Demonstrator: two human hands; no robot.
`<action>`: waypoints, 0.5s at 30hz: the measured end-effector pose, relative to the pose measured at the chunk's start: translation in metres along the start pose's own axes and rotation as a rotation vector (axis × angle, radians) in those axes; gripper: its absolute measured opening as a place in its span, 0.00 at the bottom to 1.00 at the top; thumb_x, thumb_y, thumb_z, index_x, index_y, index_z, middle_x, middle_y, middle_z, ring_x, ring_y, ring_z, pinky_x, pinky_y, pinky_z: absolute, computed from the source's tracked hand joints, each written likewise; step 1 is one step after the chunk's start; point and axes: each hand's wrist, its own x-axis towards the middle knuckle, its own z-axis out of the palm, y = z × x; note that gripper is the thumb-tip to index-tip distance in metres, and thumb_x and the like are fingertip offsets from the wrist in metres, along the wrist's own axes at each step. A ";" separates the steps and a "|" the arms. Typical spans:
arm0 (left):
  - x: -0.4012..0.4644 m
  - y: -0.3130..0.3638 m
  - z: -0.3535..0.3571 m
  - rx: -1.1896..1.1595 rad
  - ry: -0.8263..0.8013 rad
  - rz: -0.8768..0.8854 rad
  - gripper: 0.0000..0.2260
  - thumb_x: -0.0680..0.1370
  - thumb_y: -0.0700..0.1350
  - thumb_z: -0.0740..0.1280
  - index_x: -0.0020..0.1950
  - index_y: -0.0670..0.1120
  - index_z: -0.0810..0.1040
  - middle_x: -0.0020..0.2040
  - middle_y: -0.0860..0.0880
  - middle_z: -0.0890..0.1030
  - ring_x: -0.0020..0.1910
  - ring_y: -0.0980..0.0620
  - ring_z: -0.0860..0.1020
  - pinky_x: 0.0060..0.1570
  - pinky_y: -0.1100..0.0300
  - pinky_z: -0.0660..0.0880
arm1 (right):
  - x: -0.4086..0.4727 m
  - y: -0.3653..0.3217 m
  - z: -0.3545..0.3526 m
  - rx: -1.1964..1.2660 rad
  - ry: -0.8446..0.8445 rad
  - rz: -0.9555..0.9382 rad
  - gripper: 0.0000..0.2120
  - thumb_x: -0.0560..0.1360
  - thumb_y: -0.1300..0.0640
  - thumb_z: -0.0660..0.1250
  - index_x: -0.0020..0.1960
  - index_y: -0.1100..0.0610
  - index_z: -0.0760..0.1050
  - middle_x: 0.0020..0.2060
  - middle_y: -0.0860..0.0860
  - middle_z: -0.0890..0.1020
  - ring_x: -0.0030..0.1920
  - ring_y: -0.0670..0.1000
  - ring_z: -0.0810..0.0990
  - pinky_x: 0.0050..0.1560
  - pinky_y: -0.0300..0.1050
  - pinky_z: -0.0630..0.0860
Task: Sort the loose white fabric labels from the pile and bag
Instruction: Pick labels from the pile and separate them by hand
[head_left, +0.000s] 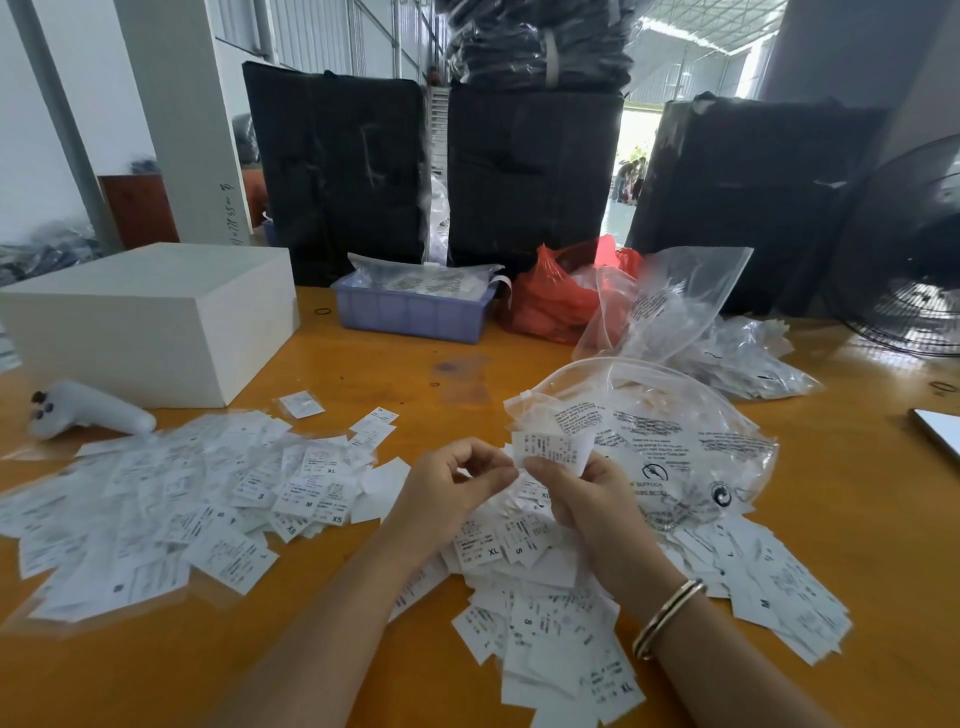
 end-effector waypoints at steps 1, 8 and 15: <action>0.000 0.000 0.000 -0.003 0.004 -0.003 0.05 0.72 0.47 0.73 0.39 0.56 0.81 0.35 0.60 0.81 0.33 0.65 0.75 0.35 0.72 0.72 | 0.000 0.000 0.000 -0.003 -0.002 0.000 0.11 0.72 0.58 0.71 0.33 0.47 0.82 0.21 0.45 0.73 0.22 0.42 0.67 0.23 0.32 0.65; 0.000 -0.001 0.000 -0.003 0.010 -0.014 0.05 0.72 0.48 0.73 0.38 0.58 0.81 0.36 0.60 0.81 0.34 0.65 0.76 0.36 0.72 0.72 | 0.004 0.007 -0.004 0.010 0.053 0.007 0.11 0.71 0.58 0.72 0.32 0.49 0.80 0.21 0.45 0.70 0.21 0.43 0.65 0.22 0.34 0.63; 0.000 0.001 -0.002 0.003 0.019 -0.010 0.03 0.72 0.50 0.72 0.39 0.56 0.80 0.37 0.64 0.81 0.37 0.67 0.77 0.36 0.75 0.71 | 0.006 0.008 -0.006 -0.147 -0.006 -0.042 0.01 0.71 0.59 0.72 0.42 0.55 0.82 0.38 0.54 0.85 0.39 0.51 0.84 0.38 0.41 0.80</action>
